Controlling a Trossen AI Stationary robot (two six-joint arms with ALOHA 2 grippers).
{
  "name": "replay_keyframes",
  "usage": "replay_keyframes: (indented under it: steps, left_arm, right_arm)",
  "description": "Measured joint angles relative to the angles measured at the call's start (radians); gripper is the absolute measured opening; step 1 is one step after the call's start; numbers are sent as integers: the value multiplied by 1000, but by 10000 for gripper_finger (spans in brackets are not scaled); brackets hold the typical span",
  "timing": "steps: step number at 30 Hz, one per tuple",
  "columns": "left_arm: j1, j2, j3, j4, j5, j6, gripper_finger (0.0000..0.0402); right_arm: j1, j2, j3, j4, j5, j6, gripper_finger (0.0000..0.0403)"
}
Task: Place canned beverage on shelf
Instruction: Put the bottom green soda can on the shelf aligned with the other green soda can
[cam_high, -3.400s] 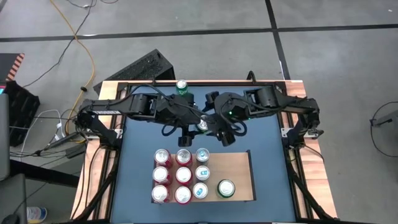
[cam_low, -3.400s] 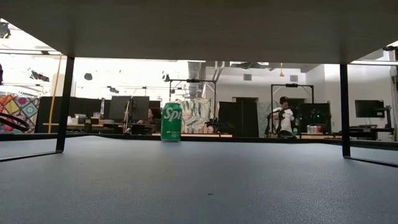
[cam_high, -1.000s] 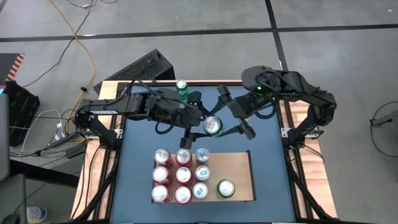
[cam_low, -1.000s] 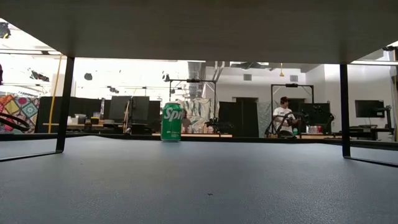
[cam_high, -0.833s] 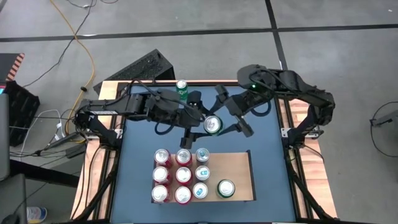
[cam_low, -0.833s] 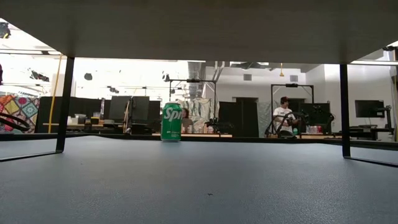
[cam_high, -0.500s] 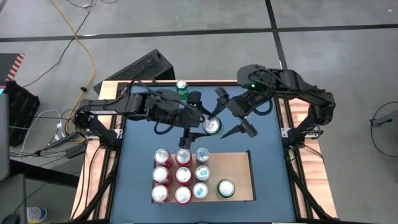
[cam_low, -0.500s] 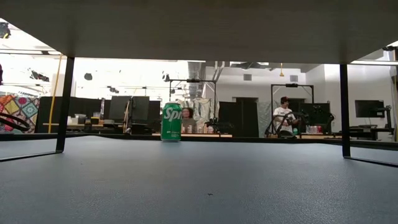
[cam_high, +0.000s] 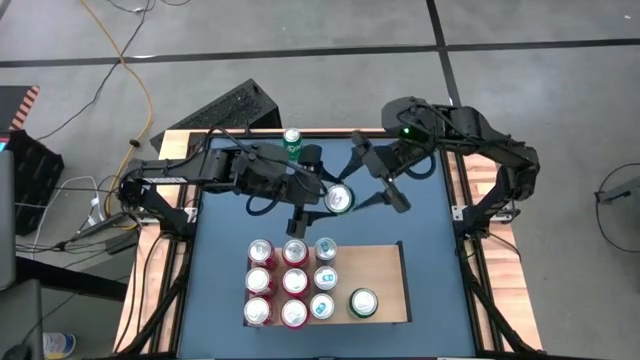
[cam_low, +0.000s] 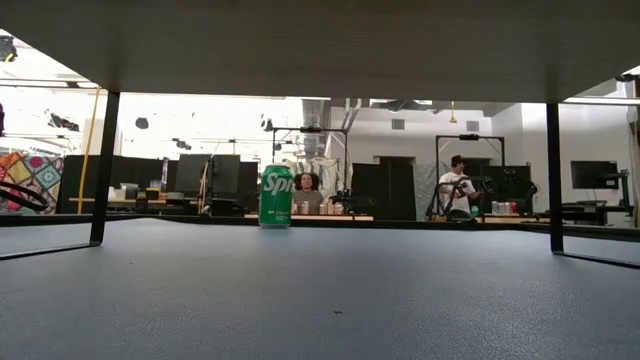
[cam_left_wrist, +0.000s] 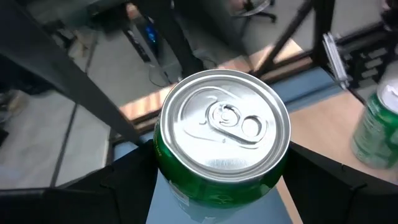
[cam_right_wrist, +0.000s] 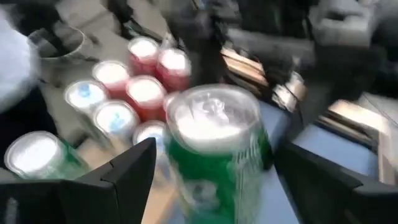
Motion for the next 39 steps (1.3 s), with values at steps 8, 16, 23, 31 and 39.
replay_keyframes:
  steps: [8, 16, 23, 31, 39]
  left_arm:
    - [-2, -22, 0, 13, -61, -14, 287]
    - [0, -31, 1, 45, -90, -22, 287]
    - [-1, -31, 1, 53, -79, -13, 287]
    - [1, -31, 1, 57, -70, -3, 287]
    - [1, -30, 1, 54, -78, -3, 287]
  right_arm:
    - [8, -10, -2, -29, 114, 19, 325]
    - [11, 1, -1, -56, 126, 59, 332]
    - [22, 31, 0, -38, 115, 31, 342]
    - [32, 48, -1, -37, 112, 10, 334]
    - [32, 48, -1, -28, 115, -17, 251]
